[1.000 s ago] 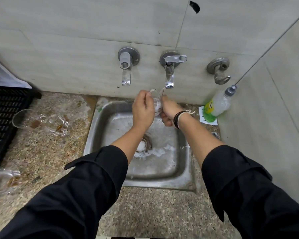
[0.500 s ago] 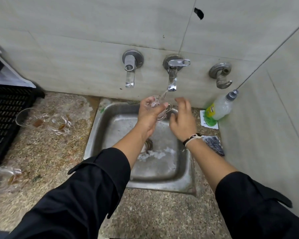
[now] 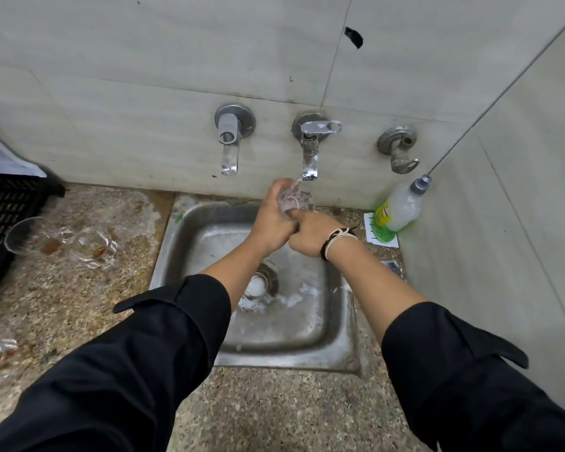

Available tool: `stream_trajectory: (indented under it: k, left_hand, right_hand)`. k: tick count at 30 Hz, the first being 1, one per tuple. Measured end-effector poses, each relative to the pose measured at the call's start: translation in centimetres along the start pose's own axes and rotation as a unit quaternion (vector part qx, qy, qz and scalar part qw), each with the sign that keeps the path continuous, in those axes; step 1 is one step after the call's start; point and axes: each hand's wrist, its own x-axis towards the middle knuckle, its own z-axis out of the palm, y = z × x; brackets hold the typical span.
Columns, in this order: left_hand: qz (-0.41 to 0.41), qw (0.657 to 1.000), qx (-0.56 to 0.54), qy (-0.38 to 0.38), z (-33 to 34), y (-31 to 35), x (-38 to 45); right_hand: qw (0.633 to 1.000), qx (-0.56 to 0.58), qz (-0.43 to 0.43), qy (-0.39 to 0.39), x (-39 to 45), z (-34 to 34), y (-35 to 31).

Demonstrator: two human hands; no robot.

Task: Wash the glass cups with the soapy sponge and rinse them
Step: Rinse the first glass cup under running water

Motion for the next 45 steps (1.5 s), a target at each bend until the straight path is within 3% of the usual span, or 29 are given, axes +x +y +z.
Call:
stream_trajectory:
  k: [3, 6, 12, 15, 19, 21, 25, 27, 31, 34, 39, 45]
  left_hand:
    - [0.019, 0.999, -0.013, 0.033, -0.9, -0.3, 0.4]
    - [0.024, 1.000, 0.001, 0.002, -0.7, 0.0, 0.2]
    - [0.052, 0.998, 0.029, 0.008, -1.6, -0.3, 0.7]
    - [0.044, 0.999, 0.026, 0.001, -0.6, -0.4, 0.4]
    - [0.029, 0.999, 0.020, 0.021, -1.1, 0.1, 1.3]
    - [0.037, 0.998, 0.046, 0.011, -1.4, 0.2, 1.5]
    - [0.049, 0.996, 0.073, -0.001, -1.6, 0.1, 1.3]
    - [0.050, 0.995, 0.082, 0.004, -2.2, -0.4, 1.3]
    - [0.037, 0.996, 0.077, -0.011, -0.8, -0.2, 1.1]
    - [0.041, 0.996, 0.073, 0.026, -1.5, -0.1, 1.6]
    - [0.033, 0.996, 0.074, 0.020, -1.6, -0.2, 1.0]
    - [0.033, 0.997, 0.067, 0.029, -1.6, -1.0, 0.8]
  right_hand:
    - [0.999, 0.048, -0.009, -0.005, -0.2, -0.5, -0.1]
    - [1.000, -0.011, 0.013, -0.005, 0.1, -1.1, 0.3]
    - [0.999, 0.050, -0.003, -0.016, -0.6, -1.7, 0.3]
    - [0.997, -0.066, 0.025, 0.026, -0.2, -1.8, 0.3]
    - [0.976, -0.146, -0.026, 0.159, -1.4, -0.4, -1.1]
    - [0.981, -0.134, -0.047, 0.133, -0.9, 0.0, -1.0]
    - [0.998, 0.023, -0.055, 0.024, -0.1, -0.9, -1.7]
    - [0.998, 0.031, -0.059, -0.006, -0.5, -1.4, -0.9]
    - [0.999, -0.035, -0.024, -0.022, 0.3, -2.1, -0.8]
    - [0.999, 0.012, -0.032, -0.028, -0.1, -1.8, -1.9]
    - [0.999, -0.041, -0.024, -0.024, -0.1, -1.6, -1.6]
    - [1.000, 0.005, -0.017, -0.024, -0.3, -0.9, -2.8]
